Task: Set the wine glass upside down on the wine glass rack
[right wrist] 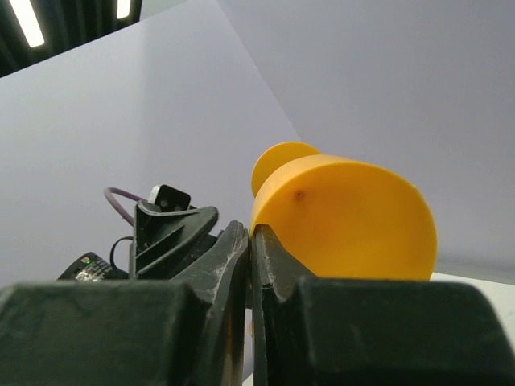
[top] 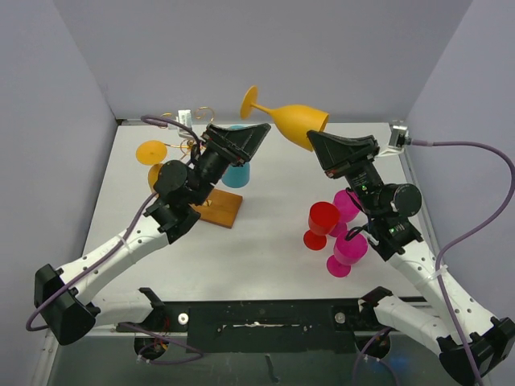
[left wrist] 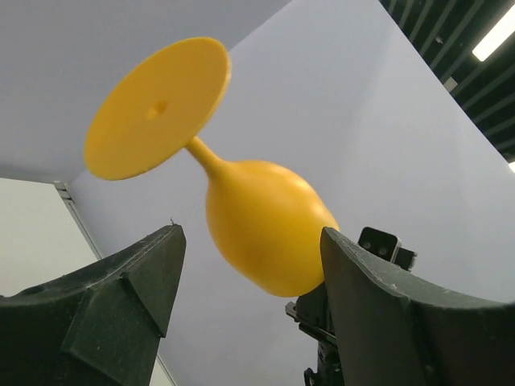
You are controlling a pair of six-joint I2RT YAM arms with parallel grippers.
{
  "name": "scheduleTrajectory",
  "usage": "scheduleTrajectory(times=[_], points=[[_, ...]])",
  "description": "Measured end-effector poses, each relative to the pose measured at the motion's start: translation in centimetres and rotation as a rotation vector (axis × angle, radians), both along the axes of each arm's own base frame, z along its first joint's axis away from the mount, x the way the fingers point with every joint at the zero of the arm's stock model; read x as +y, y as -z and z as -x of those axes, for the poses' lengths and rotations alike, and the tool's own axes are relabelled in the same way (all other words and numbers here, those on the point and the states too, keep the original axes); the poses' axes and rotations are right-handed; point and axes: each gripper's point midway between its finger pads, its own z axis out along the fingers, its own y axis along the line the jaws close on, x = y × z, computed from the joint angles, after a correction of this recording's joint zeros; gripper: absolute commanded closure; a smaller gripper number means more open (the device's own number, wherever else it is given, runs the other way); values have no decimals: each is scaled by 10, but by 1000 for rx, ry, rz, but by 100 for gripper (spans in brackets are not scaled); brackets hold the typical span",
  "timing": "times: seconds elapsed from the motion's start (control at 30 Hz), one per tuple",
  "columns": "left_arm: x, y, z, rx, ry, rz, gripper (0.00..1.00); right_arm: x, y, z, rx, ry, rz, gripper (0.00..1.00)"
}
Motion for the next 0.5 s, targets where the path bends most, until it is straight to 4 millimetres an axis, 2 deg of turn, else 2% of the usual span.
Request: scheduleTrajectory(times=[0.2,0.33,0.5], points=[[5,13,-8,43,-49,21,33,7,0,9,-34,-51,18,100],[9,12,-10,53,-68,54,34,11,-1,13,-52,-80,26,100],[13,4,-10,60,-66,112,41,20,2,17,-63,-132,39,100]])
